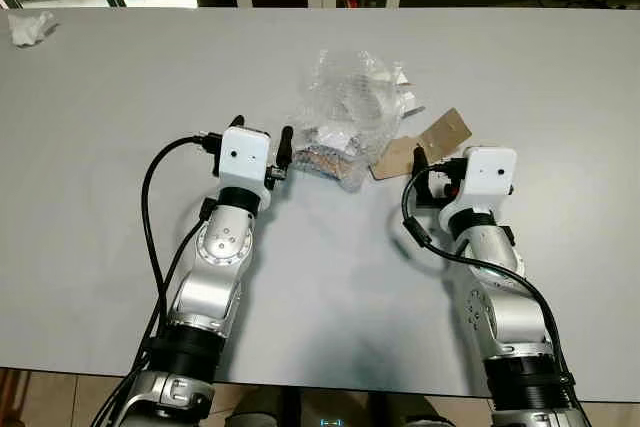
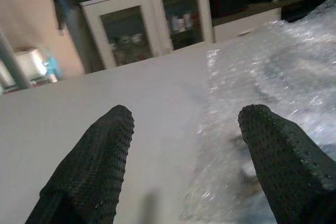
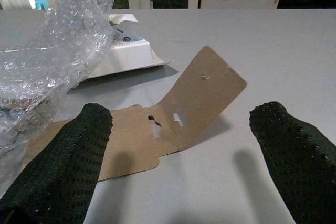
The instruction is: Picking trash to rubbish bin
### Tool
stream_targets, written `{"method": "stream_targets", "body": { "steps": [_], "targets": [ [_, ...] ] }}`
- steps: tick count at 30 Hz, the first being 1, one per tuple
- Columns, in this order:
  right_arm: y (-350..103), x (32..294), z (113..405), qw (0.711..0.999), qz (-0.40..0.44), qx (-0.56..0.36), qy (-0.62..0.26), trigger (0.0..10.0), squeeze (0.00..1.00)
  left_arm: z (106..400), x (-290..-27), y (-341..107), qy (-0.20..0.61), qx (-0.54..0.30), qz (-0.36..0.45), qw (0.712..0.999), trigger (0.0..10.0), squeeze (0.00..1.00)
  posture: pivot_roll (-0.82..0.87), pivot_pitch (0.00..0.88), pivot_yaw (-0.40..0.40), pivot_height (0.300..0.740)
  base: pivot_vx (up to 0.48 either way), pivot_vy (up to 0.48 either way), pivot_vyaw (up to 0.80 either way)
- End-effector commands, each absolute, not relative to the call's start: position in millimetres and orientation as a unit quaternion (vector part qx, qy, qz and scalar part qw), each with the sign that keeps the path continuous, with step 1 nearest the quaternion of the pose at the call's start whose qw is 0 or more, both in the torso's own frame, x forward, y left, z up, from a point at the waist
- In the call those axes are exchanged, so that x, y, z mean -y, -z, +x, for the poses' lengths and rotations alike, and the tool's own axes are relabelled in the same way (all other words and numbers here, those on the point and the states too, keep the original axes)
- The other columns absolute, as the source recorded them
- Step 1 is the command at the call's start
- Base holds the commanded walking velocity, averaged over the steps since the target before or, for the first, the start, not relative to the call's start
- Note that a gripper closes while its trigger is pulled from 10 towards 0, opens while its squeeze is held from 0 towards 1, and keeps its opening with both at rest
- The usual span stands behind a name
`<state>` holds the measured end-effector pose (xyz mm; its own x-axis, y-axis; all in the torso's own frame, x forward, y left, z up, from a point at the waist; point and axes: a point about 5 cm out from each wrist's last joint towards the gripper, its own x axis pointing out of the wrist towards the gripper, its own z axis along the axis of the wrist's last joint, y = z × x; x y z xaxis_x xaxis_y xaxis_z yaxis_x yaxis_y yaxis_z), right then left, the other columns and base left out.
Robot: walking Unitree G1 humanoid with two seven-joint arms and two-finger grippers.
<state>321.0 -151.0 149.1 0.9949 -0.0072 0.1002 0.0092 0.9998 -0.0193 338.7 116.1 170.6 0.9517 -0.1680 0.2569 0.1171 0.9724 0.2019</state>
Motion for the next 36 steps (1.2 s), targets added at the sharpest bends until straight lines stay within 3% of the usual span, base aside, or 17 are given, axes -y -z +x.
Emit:
{"method": "stream_targets", "body": {
  "steps": [1, 6, 13, 17, 25, 26, 27, 36],
  "targets": [
    [-147.5, 151.6, 319.6, 0.999, -0.007, 0.045, 0.006, 10.0, 0.0, 344.1, -114.3, -178.3, 0.1, 0.143, 0.086, 0.981, 10.0, 0.0, -0.05, 0.236, 0.042, 0.74, 0.0, 0.0, 0.0],
    [-148.4, 151.8, 316.6, 0.999, -0.008, 0.046, 0.006, 10.0, 0.0, 362.5, -111.1, -194.1, 0.18, 0.138, 0.104, 0.968, 10.0, 0.0, -0.06, 0.255, 0.042, 0.74, 0.0, 0.0, 0.0],
    [-146.9, 153.9, 311.5, 0.999, -0.009, 0.042, 0.009, 10.0, 0.0, 390.5, -134.6, -241.7, 0.161, 0.17, 0.154, 0.96, 10.0, 0.0, -0.07, 0.276, 0.044, 0.74, 0.0, 0.0, 0.0],
    [-143.9, 153.5, 307.7, 0.999, -0.009, 0.036, 0.01, 10.0, 0.0, 404.7, -152.0, -274.4, 0.202, 0.155, 0.151, 0.955, 10.0, 0.0, -0.07, 0.296, 0.052, 0.74, 0.0, 0.0, 0.0],
    [-141.7, 150.8, 305.6, 1.0, -0.005, 0.028, 0.009, 10.0, 0.0, 411.4, -158.3, -262.5, 0.31, 0.058, 0.088, 0.945, 10.0, 0.0, -0.08, 0.296, 0.06, 0.74, 0.0, 0.0, 0.0],
    [-142.0, 150.7, 305.4, 1.0, -0.005, 0.028, 0.009, 10.0, 0.0, 411.6, -159.3, -262.0, 0.308, 0.06, 0.081, 0.946, 10.0, 0.64, -0.08, 0.297, 0.061, 0.74, 0.0, 0.0, 0.0],
    [-142.3, 150.8, 305.1, 1.0, -0.005, 0.029, 0.009, 10.0, 0.0, 411.7, -160.0, -261.8, 0.306, 0.062, 0.074, 0.947, 10.0, 1.0, -0.08, 0.297, 0.061, 0.74, 0.0, 0.0, 0.0],
    [-145.1, 148.7, 306.3, 0.999, 0.002, 0.026, -0.02, 10.0, 0.0, 408.4, -170.3, -256.7, 0.335, 0.053, 0.051, 0.94, 10.0, 1.0, -0.08, 0.29, 0.063, 0.74, 0.0, 0.0, 0.0]
  ]
}}
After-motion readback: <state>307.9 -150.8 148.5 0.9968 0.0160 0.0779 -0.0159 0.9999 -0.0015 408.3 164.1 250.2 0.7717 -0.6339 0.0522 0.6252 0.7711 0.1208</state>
